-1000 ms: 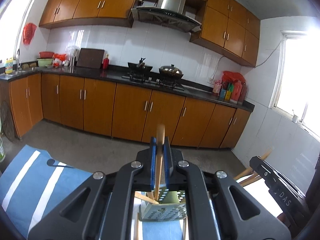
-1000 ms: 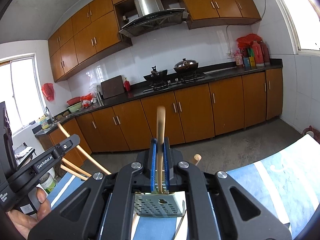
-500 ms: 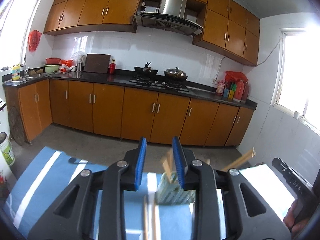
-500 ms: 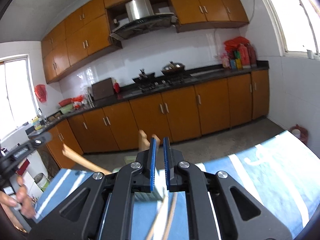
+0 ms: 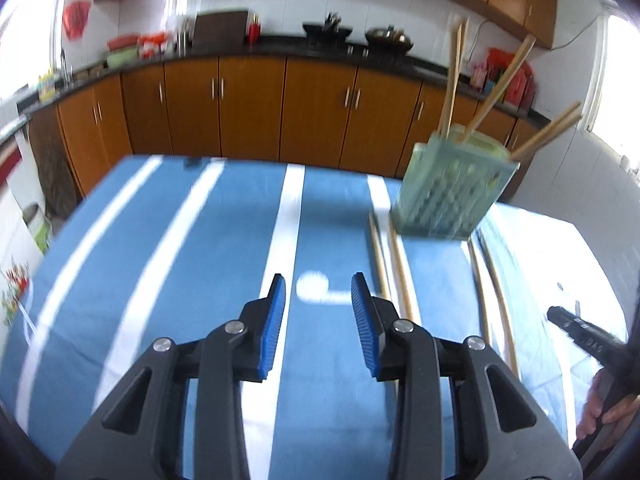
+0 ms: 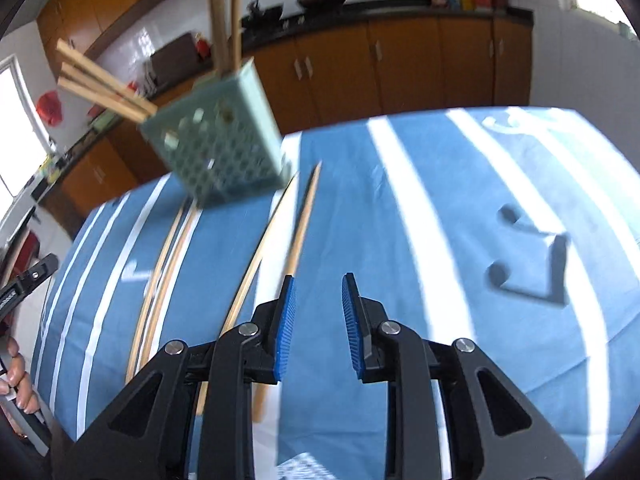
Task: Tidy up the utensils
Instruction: 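Grasp a wooden chopstick with the right gripper while the left gripper grasps one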
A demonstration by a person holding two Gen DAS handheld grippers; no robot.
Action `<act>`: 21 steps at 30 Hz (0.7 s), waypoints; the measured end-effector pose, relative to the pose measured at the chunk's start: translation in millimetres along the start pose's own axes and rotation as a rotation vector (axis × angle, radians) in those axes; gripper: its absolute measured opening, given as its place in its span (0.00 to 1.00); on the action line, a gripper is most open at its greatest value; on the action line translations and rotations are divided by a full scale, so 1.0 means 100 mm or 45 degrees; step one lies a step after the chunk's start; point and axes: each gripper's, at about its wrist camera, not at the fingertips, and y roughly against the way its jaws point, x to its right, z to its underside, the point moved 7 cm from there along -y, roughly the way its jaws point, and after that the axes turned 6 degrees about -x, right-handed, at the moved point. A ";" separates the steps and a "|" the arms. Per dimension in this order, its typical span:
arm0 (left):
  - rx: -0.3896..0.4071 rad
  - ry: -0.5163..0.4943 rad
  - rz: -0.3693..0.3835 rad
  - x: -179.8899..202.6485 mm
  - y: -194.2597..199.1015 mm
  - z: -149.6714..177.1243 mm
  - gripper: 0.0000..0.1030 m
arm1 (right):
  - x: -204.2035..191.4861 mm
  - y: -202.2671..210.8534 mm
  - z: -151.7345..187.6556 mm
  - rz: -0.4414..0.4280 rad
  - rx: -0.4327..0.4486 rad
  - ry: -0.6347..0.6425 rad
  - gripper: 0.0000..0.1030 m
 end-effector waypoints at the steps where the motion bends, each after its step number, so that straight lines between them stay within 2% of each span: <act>1: -0.015 0.004 0.003 -0.01 -0.03 0.04 0.34 | -0.08 -0.06 0.03 -0.008 -0.011 0.010 0.24; 4: -0.034 0.004 0.012 -0.02 -0.08 0.12 0.34 | -0.26 -0.20 0.15 -0.009 -0.043 0.051 0.24; 8: -0.044 -0.011 0.023 0.05 -0.08 0.13 0.34 | -0.35 -0.33 0.20 0.054 -0.067 0.098 0.24; 10: -0.055 -0.027 0.034 0.10 -0.11 0.15 0.34 | -0.34 -0.34 0.19 0.077 -0.054 0.104 0.19; 11: -0.057 -0.031 0.037 0.12 -0.12 0.15 0.34 | -0.33 -0.35 0.17 0.091 -0.049 0.107 0.12; 14: -0.075 -0.057 0.044 0.19 -0.18 0.19 0.34 | -0.15 -0.29 0.17 0.098 -0.040 0.066 0.08; 21: -0.156 -0.109 0.100 0.40 -0.39 0.33 0.34 | 0.49 -0.15 0.09 0.252 0.013 -0.115 0.08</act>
